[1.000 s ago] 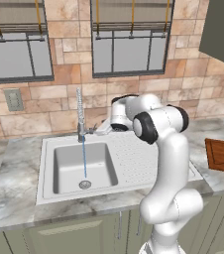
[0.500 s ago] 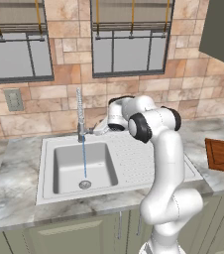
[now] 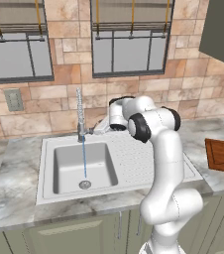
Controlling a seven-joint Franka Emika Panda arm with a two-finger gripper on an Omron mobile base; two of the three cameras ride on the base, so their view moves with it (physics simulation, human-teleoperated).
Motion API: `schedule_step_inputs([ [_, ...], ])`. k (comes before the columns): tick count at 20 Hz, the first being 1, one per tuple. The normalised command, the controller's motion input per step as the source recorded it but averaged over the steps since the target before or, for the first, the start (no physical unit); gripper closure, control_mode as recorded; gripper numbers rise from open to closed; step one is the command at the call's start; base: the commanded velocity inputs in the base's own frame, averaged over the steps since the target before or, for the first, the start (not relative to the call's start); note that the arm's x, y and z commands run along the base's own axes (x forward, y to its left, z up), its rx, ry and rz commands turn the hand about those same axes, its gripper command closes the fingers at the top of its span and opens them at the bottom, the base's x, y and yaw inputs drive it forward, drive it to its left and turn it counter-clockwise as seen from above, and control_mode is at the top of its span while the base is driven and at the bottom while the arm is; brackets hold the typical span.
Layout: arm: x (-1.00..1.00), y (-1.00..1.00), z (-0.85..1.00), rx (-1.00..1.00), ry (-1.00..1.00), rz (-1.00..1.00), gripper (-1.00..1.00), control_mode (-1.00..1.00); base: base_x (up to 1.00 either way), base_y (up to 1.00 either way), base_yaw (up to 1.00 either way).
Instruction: Pick the pear from the sink and place it on the cutting board to airdry. Then turn off the sink faucet.
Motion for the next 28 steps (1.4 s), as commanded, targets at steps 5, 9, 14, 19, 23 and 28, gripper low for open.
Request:
schedule_step_inputs([
  [5,0.28,0.36,-0.05,0.0,0.0,0.0,-1.0,-1.0,0.0,0.0,0.0],
  [9,0.26,0.62,-0.02,0.0,0.0,0.0,-1.0,-1.0,0.0,0.0,0.0],
  [14,0.26,0.88,0.0,-0.01,0.0,0.0,-1.0,-1.0,0.0,0.0,0.0],
  [19,0.39,1.0,0.0,-0.03,0.0,0.0,-1.0,-1.0,0.0,0.0,0.0],
  [23,0.46,1.0,0.0,-0.06,0.0,0.0,-1.0,-1.0,0.0,0.0,0.0],
  [28,0.49,1.0,0.0,-0.11,0.0,0.0,-1.0,-1.0,0.0,0.0,0.0],
])
